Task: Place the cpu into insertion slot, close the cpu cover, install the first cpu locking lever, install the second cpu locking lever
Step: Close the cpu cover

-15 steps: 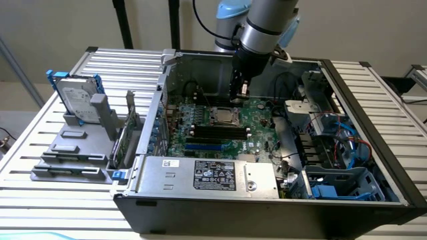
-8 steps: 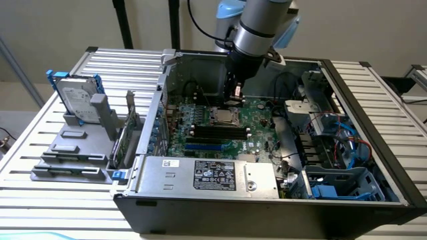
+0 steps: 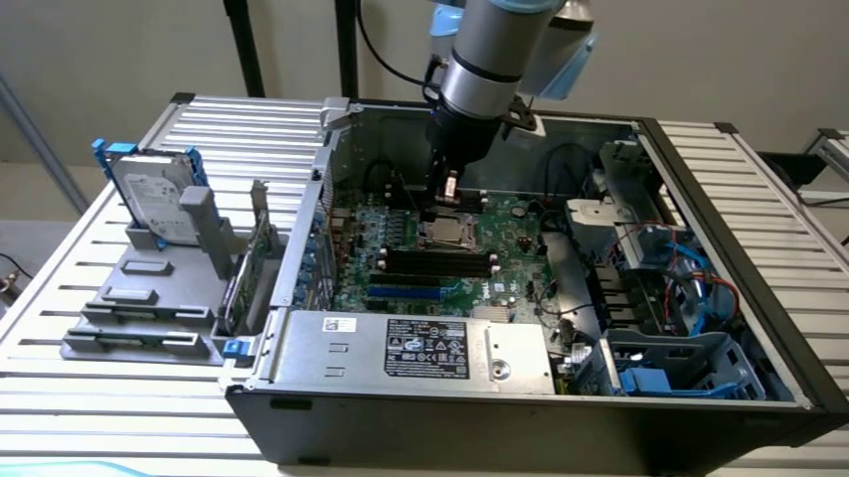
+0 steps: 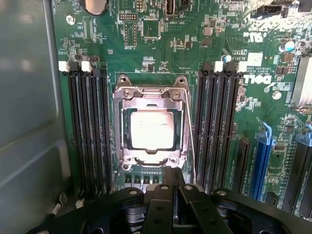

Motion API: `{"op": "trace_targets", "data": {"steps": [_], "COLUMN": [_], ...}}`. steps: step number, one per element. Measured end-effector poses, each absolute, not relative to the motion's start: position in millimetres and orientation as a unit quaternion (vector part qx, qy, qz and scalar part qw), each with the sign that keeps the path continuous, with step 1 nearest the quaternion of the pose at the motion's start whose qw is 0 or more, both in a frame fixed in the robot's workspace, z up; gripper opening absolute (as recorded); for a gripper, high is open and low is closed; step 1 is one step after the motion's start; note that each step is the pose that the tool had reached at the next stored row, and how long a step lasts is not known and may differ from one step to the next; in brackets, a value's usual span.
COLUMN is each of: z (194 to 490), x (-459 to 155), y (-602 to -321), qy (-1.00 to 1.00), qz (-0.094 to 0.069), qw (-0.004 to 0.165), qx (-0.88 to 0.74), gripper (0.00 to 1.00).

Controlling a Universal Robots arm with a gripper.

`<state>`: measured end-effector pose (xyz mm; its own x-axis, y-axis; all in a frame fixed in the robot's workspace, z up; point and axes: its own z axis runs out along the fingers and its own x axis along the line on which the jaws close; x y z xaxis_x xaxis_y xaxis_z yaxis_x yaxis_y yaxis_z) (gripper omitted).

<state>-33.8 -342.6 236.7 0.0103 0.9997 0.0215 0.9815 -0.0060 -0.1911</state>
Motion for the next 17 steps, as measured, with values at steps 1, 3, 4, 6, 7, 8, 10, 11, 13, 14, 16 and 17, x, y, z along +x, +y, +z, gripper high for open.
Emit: {"op": "trace_targets", "data": {"steps": [1,3,4,6,7,8,10,11,13,14,16,17], "z": [235,232,230,227,225,223,220,219,216,215,212,211], "x": [-35,-35,-35,-36,-36,-36,-36,-36,-36,-36,-37,-38], "y": [-343,-343,-343,-343,-343,-343,-343,-343,-343,-342,-342,-342], "qy": [-0.701,-0.701,-0.701,-0.701,-0.701,-0.701,-0.701,-0.702,-0.702,-0.702,-0.702,-0.702], "qz": [0.06,0.059,0.059,0.057,0.056,0.055,0.052,0.051,0.049,0.048,0.047,0.047], "qw": [0.076,0.077,0.077,0.079,0.08,0.081,0.083,0.085,0.087,0.088,0.089,0.089], "qx": [-0.707,-0.707,-0.707,-0.706,-0.706,-0.706,-0.706,-0.706,-0.705,-0.705,-0.705,-0.705], "gripper": [0.11,0.11,0.11,0.11,0.11,0.11,0.11,0.11,0.11,0.11,0.11,0.11]}}
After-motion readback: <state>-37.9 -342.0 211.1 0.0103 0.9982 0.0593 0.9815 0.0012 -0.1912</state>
